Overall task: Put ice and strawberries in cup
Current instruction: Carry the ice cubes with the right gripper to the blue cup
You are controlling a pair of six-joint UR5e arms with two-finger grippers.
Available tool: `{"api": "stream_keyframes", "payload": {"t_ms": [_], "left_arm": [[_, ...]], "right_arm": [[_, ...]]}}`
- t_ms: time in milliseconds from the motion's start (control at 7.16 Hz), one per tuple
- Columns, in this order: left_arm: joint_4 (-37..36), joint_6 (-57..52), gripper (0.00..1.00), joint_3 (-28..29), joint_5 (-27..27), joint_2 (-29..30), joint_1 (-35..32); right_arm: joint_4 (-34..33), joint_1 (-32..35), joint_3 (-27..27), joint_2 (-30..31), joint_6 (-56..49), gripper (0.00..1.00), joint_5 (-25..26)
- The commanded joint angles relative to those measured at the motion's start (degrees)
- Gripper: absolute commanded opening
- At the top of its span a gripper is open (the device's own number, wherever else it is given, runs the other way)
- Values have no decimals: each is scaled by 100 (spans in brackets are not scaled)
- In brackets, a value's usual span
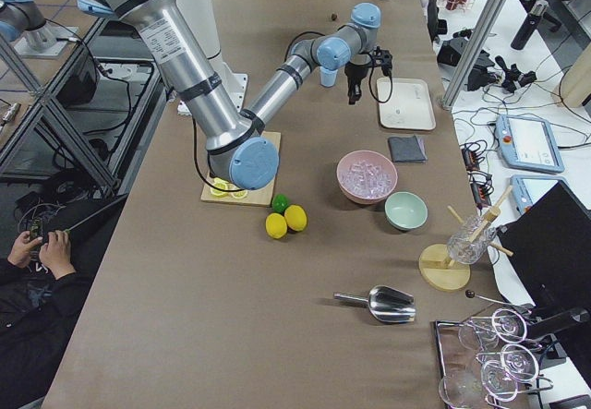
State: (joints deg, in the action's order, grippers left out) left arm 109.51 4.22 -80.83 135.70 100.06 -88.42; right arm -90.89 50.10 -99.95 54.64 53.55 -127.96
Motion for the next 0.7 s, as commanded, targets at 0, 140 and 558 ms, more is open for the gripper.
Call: {"api": "stream_keyframes", "payload": {"t_ms": [0, 140, 558], "left_arm": [[0, 0, 98, 32, -9, 31, 0], [0, 0, 98, 32, -9, 40, 0], [0, 9, 98, 24, -9, 32, 0]], "right_arm": [[1161, -805, 737, -643, 1505, 0, 452], [1144, -1130, 949, -1004, 1927, 0, 700], [1170, -1853, 1685, -1822, 2405, 0, 1465]]}}
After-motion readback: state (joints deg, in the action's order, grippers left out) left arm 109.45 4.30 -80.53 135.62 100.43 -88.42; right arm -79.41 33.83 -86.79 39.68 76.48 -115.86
